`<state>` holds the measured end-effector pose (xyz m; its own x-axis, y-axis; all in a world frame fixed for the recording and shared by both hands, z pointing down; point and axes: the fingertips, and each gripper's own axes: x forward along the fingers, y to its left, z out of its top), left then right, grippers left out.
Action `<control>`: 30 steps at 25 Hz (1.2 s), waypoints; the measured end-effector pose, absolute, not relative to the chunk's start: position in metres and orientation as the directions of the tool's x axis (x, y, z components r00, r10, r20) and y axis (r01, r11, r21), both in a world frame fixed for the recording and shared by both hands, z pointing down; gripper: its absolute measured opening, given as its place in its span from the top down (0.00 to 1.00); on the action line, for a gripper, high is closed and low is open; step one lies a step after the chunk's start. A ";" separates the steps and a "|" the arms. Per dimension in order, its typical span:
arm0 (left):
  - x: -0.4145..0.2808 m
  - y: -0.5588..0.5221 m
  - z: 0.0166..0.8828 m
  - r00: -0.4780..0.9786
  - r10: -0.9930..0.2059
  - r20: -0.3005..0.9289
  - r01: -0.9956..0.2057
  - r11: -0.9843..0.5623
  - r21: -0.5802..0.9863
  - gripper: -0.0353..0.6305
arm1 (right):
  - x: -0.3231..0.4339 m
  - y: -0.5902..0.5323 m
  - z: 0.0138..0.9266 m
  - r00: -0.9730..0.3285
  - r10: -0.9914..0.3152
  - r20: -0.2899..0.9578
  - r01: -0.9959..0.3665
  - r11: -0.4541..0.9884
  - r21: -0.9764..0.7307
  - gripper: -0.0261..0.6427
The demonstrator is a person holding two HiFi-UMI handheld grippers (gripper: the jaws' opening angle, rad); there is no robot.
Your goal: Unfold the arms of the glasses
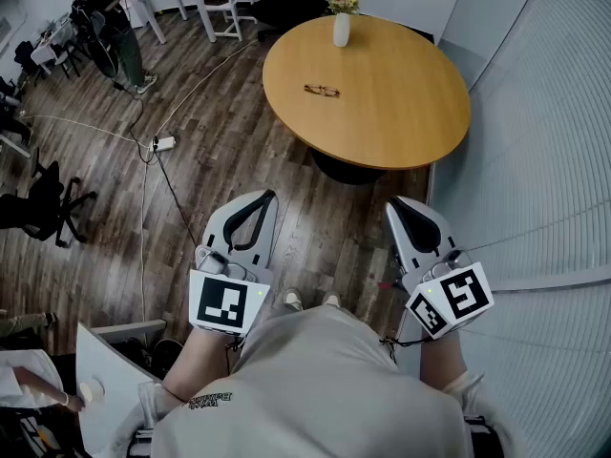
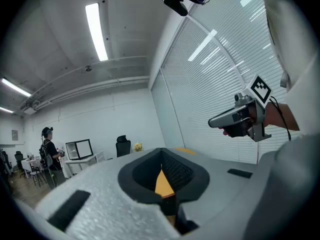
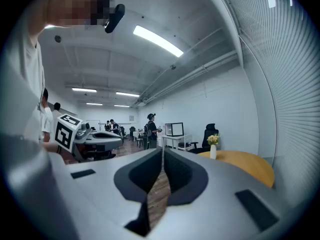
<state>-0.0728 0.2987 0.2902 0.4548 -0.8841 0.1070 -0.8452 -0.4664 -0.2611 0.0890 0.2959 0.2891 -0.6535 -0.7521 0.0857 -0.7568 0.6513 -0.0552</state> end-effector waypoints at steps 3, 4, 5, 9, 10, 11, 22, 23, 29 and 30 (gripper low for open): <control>-0.072 0.298 0.290 0.455 -0.883 0.112 -0.846 -0.468 -0.255 0.91 | 0.091 0.295 0.290 -0.651 -0.754 0.090 -0.759 0.648 -0.063 0.91; -0.071 0.298 0.290 0.458 -0.881 0.116 -0.844 -0.472 -0.253 0.91 | 0.091 0.295 0.291 -0.651 -0.754 0.091 -0.759 0.648 -0.065 0.91; -0.070 0.298 0.291 0.462 -0.878 0.121 -0.842 -0.478 -0.250 0.91 | 0.091 0.296 0.292 -0.651 -0.753 0.092 -0.759 0.648 -0.066 0.91; -0.067 0.300 0.293 0.483 -0.866 0.131 -0.831 -0.500 -0.244 0.91 | 0.091 0.296 0.294 -0.649 -0.755 0.098 -0.761 0.646 -0.067 0.91; -0.066 0.300 0.293 0.485 -0.864 0.133 -0.828 -0.503 -0.247 0.91 | 0.092 0.295 0.294 -0.648 -0.755 0.098 -0.761 0.645 -0.067 0.91; -0.065 0.300 0.293 0.487 -0.863 0.133 -0.826 -0.505 -0.251 0.91 | 0.092 0.295 0.294 -0.648 -0.756 0.098 -0.762 0.644 -0.067 0.91; -0.042 0.292 0.301 0.480 -0.866 0.137 -0.823 -0.499 -0.271 0.91 | 0.117 0.287 0.302 -0.649 -0.754 0.099 -0.761 0.646 -0.067 0.91; -0.038 0.291 0.302 0.479 -0.867 0.137 -0.826 -0.498 -0.264 0.91 | 0.120 0.285 0.303 -0.651 -0.753 0.098 -0.759 0.647 -0.066 0.91; -0.020 0.290 0.306 0.457 -0.878 0.144 -0.845 -0.479 -0.239 0.91 | 0.138 0.280 0.311 -0.658 -0.748 0.090 -0.753 0.655 -0.064 0.91; -0.017 0.290 0.307 0.455 -0.878 0.147 -0.846 -0.478 -0.237 0.91 | 0.141 0.280 0.312 -0.660 -0.746 0.093 -0.752 0.657 -0.064 0.91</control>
<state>-0.0173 0.2904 0.3066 0.4551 -0.8783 0.1468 -0.8458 -0.4779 -0.2370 0.1413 0.2803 0.3125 -0.6595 -0.7459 0.0927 -0.7516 0.6565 -0.0641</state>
